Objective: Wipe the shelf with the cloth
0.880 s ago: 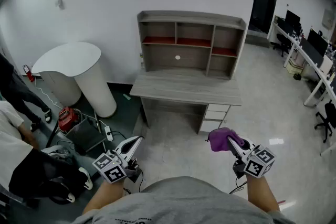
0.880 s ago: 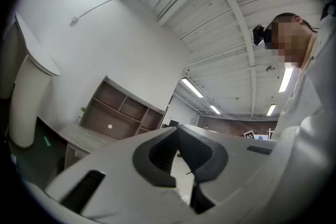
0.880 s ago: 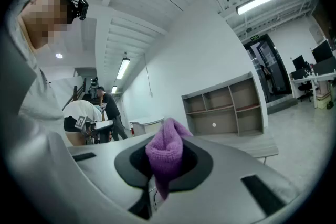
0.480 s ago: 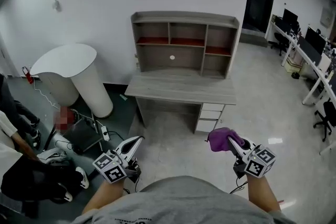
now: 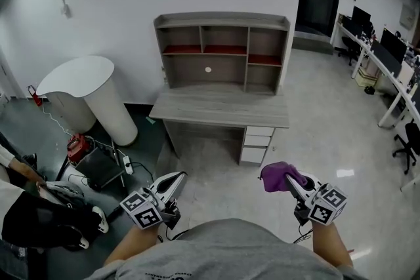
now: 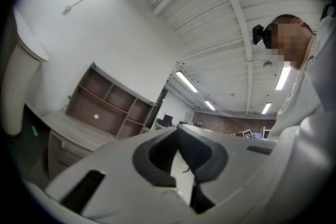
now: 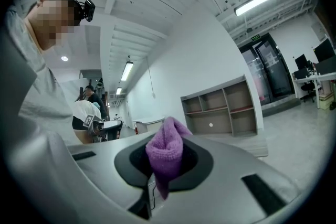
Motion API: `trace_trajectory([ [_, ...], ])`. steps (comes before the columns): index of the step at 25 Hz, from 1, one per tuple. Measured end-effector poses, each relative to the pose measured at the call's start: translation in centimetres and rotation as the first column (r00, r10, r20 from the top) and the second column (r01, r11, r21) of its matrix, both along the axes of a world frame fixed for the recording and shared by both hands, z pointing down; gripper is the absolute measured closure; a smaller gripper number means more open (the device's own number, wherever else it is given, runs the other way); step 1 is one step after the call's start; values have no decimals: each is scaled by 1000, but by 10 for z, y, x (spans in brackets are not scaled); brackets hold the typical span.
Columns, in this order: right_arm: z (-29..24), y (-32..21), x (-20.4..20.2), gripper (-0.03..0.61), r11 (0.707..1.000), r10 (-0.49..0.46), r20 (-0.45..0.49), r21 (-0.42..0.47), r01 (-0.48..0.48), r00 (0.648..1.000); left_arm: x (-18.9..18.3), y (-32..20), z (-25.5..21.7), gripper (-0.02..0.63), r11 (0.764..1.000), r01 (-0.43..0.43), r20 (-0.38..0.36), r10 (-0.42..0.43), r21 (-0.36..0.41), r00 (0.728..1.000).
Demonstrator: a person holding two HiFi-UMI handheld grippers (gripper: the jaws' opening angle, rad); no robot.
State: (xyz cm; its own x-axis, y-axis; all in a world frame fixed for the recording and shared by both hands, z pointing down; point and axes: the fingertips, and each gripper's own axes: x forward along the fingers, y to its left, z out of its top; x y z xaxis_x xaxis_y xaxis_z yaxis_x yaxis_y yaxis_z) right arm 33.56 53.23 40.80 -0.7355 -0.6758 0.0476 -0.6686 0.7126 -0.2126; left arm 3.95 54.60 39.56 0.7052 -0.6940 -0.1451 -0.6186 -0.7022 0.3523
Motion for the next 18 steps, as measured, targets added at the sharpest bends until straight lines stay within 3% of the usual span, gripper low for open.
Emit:
trace_trajectory([
  [4, 11, -9, 0, 538, 1000, -13, 17, -18, 13, 1000, 4, -10, 3, 578, 1000, -6, 13, 6, -10, 1000],
  [9, 24, -37, -23, 538, 999, -30, 2, -37, 31, 1000, -16, -40, 13, 578, 1000, 3, -1, -3, -26, 1000],
  [18, 32, -173, -100, 537, 999, 26, -78, -37, -29, 997, -96, -187, 47, 578, 998, -55, -77, 52, -37, 996],
])
